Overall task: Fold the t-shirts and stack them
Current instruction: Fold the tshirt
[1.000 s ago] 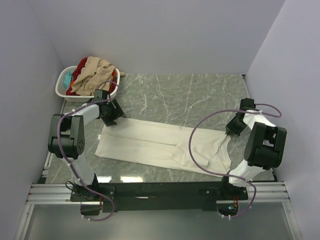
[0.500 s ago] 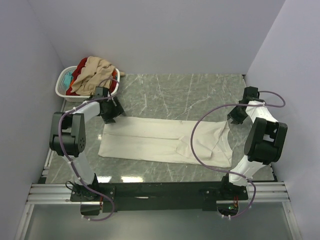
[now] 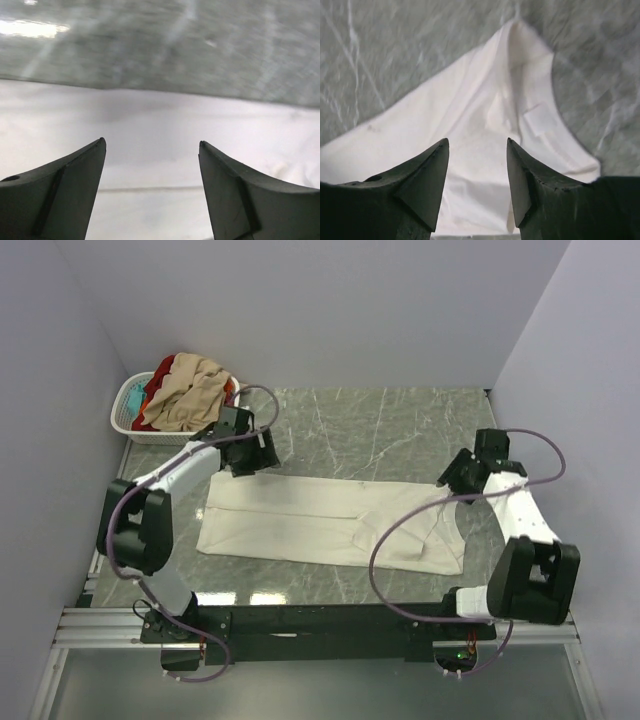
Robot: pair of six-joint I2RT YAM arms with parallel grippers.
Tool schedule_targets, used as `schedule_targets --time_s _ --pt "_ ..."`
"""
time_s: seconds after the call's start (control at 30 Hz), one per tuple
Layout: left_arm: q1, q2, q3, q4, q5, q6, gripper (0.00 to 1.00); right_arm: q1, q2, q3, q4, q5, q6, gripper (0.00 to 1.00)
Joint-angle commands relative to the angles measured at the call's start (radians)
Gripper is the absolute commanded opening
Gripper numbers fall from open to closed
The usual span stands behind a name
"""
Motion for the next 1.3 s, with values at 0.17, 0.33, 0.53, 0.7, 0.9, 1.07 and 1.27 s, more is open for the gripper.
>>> schedule_targets --time_s 0.17,0.33,0.53,0.7,0.9,1.07,1.27 --pt "-0.203 -0.231 -0.150 0.123 0.136 0.035 0.75 0.225 -0.284 -0.221 -0.074 -0.004 0.184 0.53" --pt "-0.341 -0.235 -0.198 0.187 0.170 0.038 0.73 0.314 -0.410 -0.342 -0.103 0.030 0.321 0.51" --pt "-0.516 -0.136 -0.138 0.203 0.099 0.029 0.72 0.368 -0.519 -0.425 -0.137 0.048 0.390 0.50" --pt "-0.579 -0.024 -0.074 0.169 0.028 0.019 0.70 0.393 -0.570 -0.442 -0.162 0.055 0.418 0.50" --pt "-0.613 0.035 -0.054 0.183 0.045 0.016 0.67 0.403 -0.603 -0.465 -0.186 0.061 0.424 0.49" --pt "-0.626 0.067 -0.048 0.204 0.067 -0.002 0.62 0.410 -0.636 -0.488 -0.195 0.062 0.435 0.49" --pt "-0.633 0.113 -0.020 0.210 0.093 -0.014 0.58 0.411 -0.654 -0.503 -0.208 0.065 0.438 0.49"
